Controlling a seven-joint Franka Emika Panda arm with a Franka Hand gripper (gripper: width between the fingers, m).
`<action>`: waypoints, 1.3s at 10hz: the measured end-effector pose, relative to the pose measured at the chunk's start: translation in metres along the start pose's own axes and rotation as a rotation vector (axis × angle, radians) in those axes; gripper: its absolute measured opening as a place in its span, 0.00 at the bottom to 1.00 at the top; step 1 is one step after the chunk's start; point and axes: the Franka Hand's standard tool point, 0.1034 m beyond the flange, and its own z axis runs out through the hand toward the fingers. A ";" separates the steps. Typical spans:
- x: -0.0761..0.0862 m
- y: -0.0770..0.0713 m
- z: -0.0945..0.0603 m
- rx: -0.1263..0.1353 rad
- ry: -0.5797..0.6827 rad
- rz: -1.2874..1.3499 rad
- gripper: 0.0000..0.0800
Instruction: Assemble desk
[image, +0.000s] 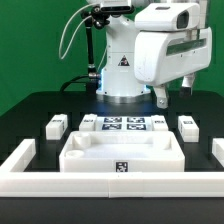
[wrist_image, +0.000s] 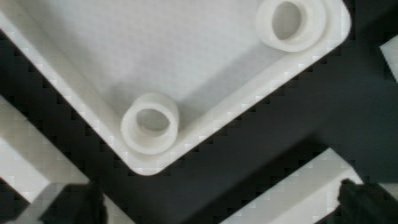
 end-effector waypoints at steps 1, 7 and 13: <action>0.000 0.000 0.000 0.000 0.000 0.000 0.81; 0.000 0.000 0.000 0.000 0.000 -0.004 0.81; -0.063 0.002 0.000 0.018 -0.014 -0.506 0.81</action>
Offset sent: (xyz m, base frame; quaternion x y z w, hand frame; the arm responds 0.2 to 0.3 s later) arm 0.0000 0.0000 0.0000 0.0000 0.0000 0.0000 1.0000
